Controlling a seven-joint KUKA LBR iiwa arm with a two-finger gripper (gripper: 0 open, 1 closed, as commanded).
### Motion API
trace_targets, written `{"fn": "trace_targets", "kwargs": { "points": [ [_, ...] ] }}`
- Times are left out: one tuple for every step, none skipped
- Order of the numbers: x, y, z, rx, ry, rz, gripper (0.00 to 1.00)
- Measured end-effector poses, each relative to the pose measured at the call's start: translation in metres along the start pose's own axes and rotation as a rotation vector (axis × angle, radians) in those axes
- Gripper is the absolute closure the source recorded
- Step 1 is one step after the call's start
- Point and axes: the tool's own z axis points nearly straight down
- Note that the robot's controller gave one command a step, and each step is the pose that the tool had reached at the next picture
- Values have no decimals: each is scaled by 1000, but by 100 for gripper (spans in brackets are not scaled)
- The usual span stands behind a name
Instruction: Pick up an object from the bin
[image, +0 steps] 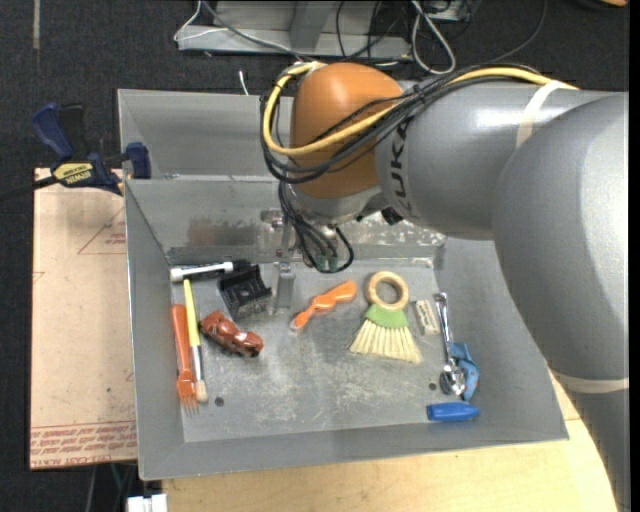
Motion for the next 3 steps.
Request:
{"fn": "trace_targets", "kwargs": {
  "points": [
    [-2,-1,-5,-1,-7,3,0],
    [-12,16,90,-1,5,81,0],
    [-11,31,22,-8,-28,131,0]
  ]
}}
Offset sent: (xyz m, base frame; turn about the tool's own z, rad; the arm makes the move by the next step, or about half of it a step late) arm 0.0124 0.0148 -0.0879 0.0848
